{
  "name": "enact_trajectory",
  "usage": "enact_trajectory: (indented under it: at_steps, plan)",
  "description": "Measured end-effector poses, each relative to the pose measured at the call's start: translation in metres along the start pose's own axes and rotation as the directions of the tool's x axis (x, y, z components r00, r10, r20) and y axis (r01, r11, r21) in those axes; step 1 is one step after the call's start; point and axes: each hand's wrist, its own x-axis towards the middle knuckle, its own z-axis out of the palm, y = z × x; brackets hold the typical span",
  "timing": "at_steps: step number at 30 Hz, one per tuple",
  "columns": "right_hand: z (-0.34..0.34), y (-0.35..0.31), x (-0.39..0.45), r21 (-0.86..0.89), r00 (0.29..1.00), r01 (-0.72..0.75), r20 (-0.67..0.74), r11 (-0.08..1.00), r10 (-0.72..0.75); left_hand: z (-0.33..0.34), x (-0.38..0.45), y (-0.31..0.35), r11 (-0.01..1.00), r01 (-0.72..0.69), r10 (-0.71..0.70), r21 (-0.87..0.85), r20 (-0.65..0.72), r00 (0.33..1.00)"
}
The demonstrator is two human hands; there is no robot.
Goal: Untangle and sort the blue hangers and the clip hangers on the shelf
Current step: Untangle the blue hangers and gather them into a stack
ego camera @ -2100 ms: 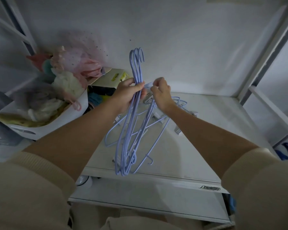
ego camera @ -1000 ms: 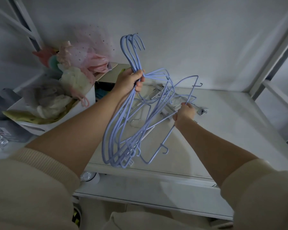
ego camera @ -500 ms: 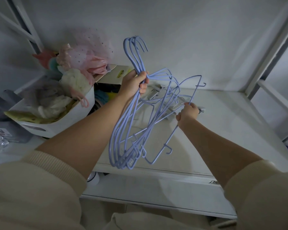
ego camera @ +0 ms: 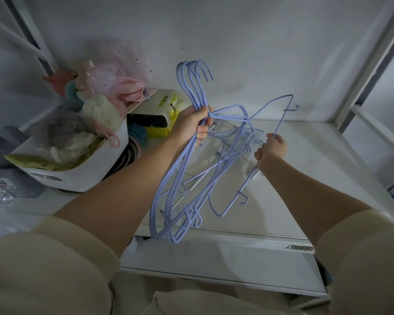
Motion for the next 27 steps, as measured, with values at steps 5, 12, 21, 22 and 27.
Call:
enact_trajectory:
  at_steps: [5, 12, 21, 22, 27]
  plan:
    - [-0.008, -0.005, 0.003, 0.075, 0.994, -0.053, -0.087, 0.996, 0.059, -0.005, -0.001, 0.019, 1.0, -0.018, 0.018, -0.006, 0.015, 1.0]
    - [-0.036, -0.02, 0.008, 0.115, 0.991, -0.033, -0.129, 0.993, 0.048, -0.025, 0.003, 0.037, 0.997, -0.05, 0.051, -0.065, 0.009, 0.999]
    - [-0.073, -0.044, 0.005, 0.222, 0.992, 0.016, -0.128, 0.975, 0.013, -0.025, 0.012, 0.028, 0.987, -0.091, 0.103, 0.131, -0.083, 0.991]
    - [-0.077, -0.048, 0.004, 0.244, 0.991, 0.032, -0.136, 0.969, 0.001, -0.022, 0.012, 0.028, 0.982, -0.104, 0.119, 0.155, -0.089, 0.989]
    - [-0.088, -0.078, 0.003, 0.317, 0.978, 0.158, -0.178, 0.935, -0.105, -0.002, 0.011, 0.025, 0.968, -0.132, 0.154, 0.212, -0.092, 0.984]
